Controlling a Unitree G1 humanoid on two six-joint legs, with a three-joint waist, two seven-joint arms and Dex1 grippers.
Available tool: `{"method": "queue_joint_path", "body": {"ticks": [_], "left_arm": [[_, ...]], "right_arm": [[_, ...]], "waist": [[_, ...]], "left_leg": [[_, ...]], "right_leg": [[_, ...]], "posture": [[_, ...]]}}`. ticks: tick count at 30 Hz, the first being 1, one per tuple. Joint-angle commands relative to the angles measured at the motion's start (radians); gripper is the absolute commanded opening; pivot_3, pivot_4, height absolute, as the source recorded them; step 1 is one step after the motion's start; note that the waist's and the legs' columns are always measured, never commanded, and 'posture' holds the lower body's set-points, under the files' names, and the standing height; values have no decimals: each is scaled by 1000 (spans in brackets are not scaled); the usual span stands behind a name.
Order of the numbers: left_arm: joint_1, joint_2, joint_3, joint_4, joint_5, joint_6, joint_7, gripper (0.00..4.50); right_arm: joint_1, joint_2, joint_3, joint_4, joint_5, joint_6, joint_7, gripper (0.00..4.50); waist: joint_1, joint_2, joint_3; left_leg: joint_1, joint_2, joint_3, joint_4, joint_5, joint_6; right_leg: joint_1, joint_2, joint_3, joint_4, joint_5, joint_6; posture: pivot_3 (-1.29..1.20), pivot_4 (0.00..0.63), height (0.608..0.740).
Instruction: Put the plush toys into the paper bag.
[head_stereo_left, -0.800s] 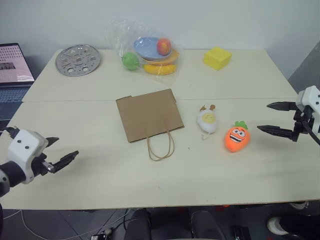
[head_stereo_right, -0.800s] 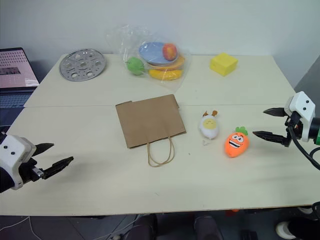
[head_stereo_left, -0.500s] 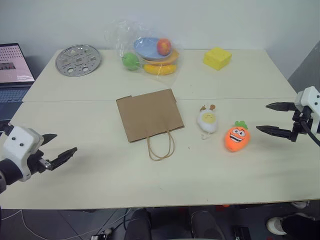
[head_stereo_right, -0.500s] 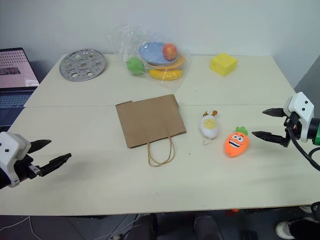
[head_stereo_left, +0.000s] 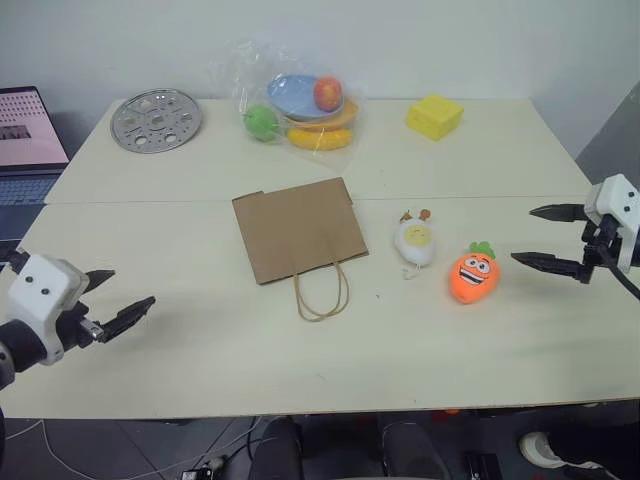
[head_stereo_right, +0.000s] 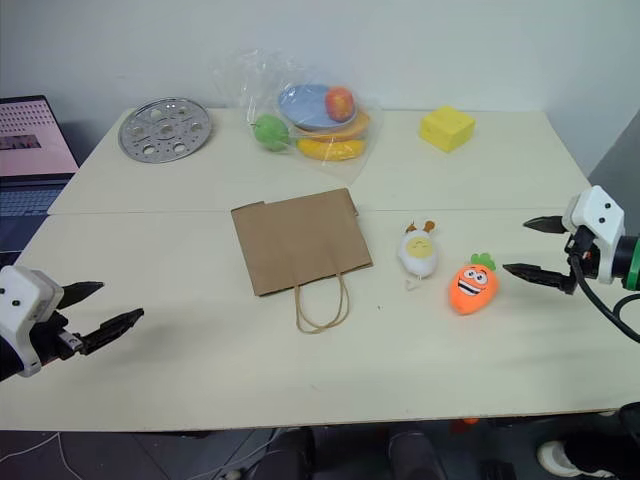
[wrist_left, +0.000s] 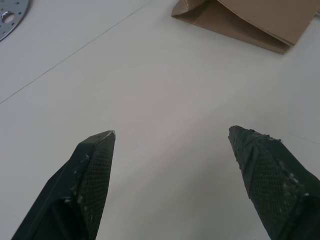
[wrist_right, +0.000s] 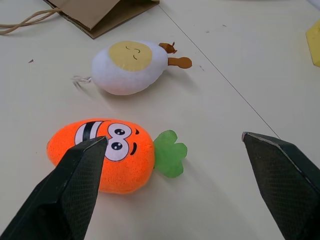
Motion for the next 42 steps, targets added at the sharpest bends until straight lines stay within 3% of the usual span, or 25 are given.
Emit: {"method": "queue_joint_path", "body": {"ticks": [1, 11, 18, 22, 28, 42], "left_arm": [[3, -4, 26, -53, -6, -15, -8, 3871], [-5, -9, -14, -85, -1, -60, -40, 3871], [7, 1, -133, -197, 18, -66, -67, 3871], [-56, -4, -299, -265, 63, -120, -69, 3871], [-177, -35, -521, -155, 256, -334, -38, 3871], [-411, -216, -770, 179, 475, -736, 55, 3871]], "right_arm": [[-27, 0, -13, -22, 7, -13, 2, 4500], [-19, 5, -19, -51, 12, -6, 3, 4500], [19, 13, -15, -164, 23, 3, 7, 4500], [65, 0, -23, -304, 88, 87, 32, 4500], [126, 12, -28, -513, 183, 216, 3, 4500], [139, 12, -21, -604, 216, 268, -42, 4500]], "waist": [[0, 0, 0], [0, 0, 0], [0, 0, 0], [1, 0, 0], [7, 0, 0], [19, -1, -1]], "left_leg": [[0, 0, 0, 0, 0, 0], [0, 0, 0, 0, 0, 0], [0, 0, 0, 0, 0, 0], [0, 0, 0, 0, 0, 0], [0, 0, -1, 1, 0, 0], [0, -1, -2, 1, 0, 0]], "right_leg": [[0, 0, 0, 0, 0, 0], [0, 0, 0, 0, 0, 0], [0, 0, 0, 0, 0, 0], [0, 0, 0, 0, 0, 1], [1, 0, 0, 0, 1, 2], [2, 0, 0, 0, 2, 4]], "posture": [[0, 150, 740], [0, 150, 740], [0, 150, 740], [0, 150, 740], [0, 150, 740], [0, 150, 740]]}}
